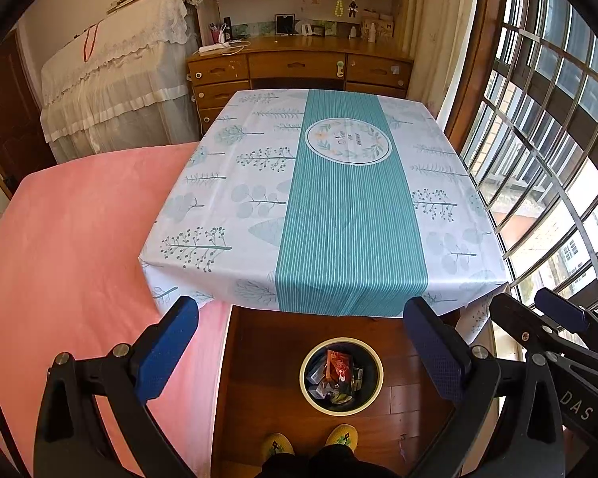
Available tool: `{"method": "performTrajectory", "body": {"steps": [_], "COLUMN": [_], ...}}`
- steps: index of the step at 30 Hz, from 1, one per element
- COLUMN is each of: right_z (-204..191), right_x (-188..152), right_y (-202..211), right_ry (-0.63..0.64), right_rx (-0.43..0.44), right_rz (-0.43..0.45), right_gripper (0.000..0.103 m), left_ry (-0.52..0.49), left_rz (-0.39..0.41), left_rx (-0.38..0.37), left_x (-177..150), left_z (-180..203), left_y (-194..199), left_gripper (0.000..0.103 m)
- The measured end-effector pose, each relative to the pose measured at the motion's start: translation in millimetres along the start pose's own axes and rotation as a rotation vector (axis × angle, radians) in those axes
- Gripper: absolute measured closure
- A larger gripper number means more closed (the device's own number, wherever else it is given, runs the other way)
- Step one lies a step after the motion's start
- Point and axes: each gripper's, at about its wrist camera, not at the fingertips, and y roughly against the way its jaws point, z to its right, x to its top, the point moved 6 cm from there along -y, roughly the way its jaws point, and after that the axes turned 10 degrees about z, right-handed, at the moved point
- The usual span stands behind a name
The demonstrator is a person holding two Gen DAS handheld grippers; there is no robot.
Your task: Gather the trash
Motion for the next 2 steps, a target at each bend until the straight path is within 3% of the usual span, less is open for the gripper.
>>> {"method": "performTrajectory", "body": {"steps": [2], "right_z": [0.8], "right_x": [-1.9], "right_y": [-0.7], "right_ry": [-0.001], "right_rx": [0.001], "right_rz": [-0.002], "right_gripper": [0.032], "left_ry": [-0.002], "left_rz": [-0.004], "left_rx": [0.001], "left_x": [-2.2], "left_z": [-0.2], "left_y": [-0.2], "left_gripper": [0.001]}}
